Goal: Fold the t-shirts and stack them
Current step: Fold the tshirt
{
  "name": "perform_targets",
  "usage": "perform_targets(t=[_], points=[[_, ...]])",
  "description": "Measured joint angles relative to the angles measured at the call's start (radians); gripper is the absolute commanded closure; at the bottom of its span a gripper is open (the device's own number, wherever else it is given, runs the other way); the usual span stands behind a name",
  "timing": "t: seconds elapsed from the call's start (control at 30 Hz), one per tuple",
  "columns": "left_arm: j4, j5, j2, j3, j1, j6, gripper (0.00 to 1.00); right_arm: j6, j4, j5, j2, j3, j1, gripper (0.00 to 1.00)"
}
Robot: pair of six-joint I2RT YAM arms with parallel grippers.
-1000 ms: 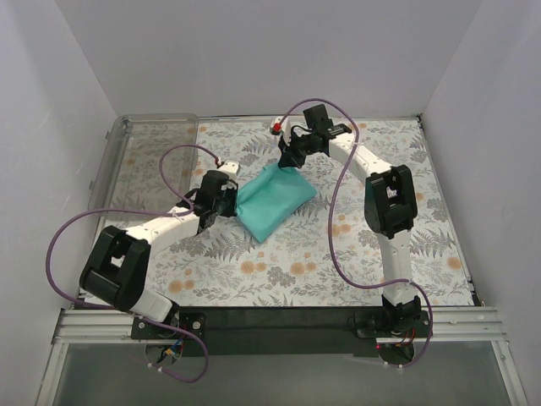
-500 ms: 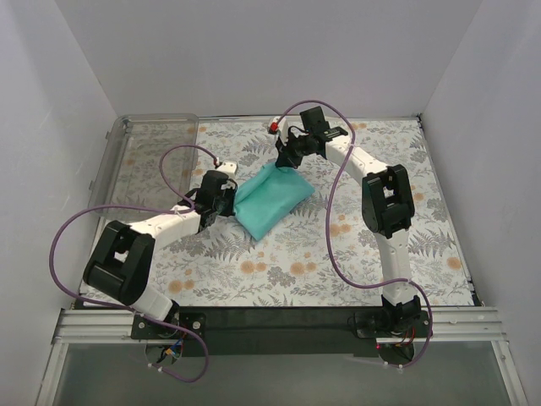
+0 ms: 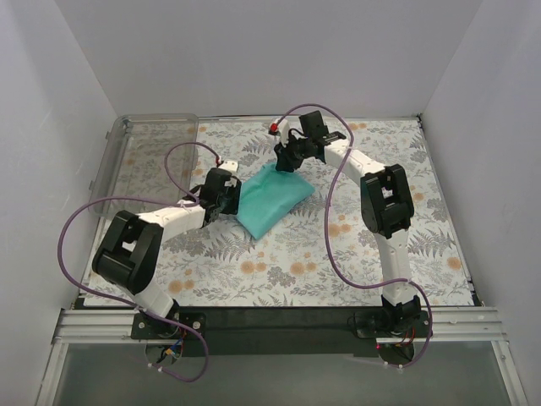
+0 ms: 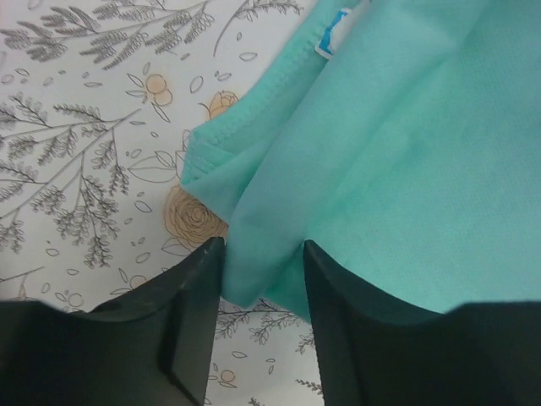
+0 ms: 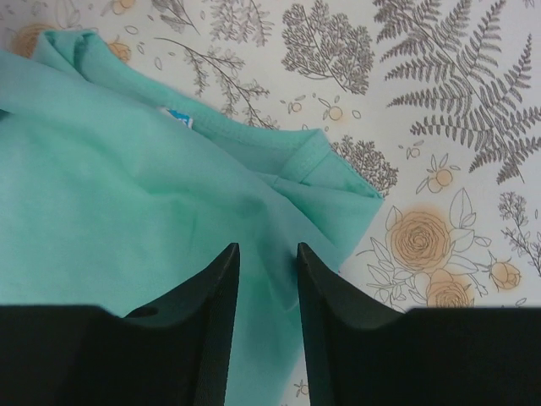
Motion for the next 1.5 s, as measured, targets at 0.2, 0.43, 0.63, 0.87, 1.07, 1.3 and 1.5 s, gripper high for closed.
perform_targets(t=[0.2, 0.43, 0.63, 0.87, 1.07, 1.3, 1.5], points=[[-0.003, -0.058, 0.004, 0.066, 0.004, 0.003, 0.47, 0.083, 0.097, 0.094, -0.002, -0.085, 0.0, 0.54], [-0.005, -0.076, -0.051, 0.097, 0.006, 0.019, 0.47, 0.216, 0.184, 0.258, -0.021, -0.129, 0.0, 0.47], [-0.005, 0.083, -0.246, 0.042, 0.006, -0.001, 0.46, 0.275, 0.245, 0.332, -0.095, -0.154, 0.0, 0.4], [0.006, 0.347, -0.347, -0.057, 0.006, -0.085, 0.49, 0.169, 0.241, 0.117, -0.269, -0.295, -0.021, 0.66], [0.05, 0.474, -0.282, -0.097, 0.006, -0.171, 0.5, 0.071, 0.148, -0.162, -0.33, -0.378, -0.038, 0.79], [0.148, 0.553, -0.225, -0.106, 0.006, -0.231, 0.5, 0.018, 0.019, -0.319, -0.321, -0.462, -0.045, 0.86], [0.178, 0.576, -0.139, -0.106, 0.006, -0.254, 0.5, 0.013, -0.036, -0.417, -0.266, -0.447, -0.042, 0.89]])
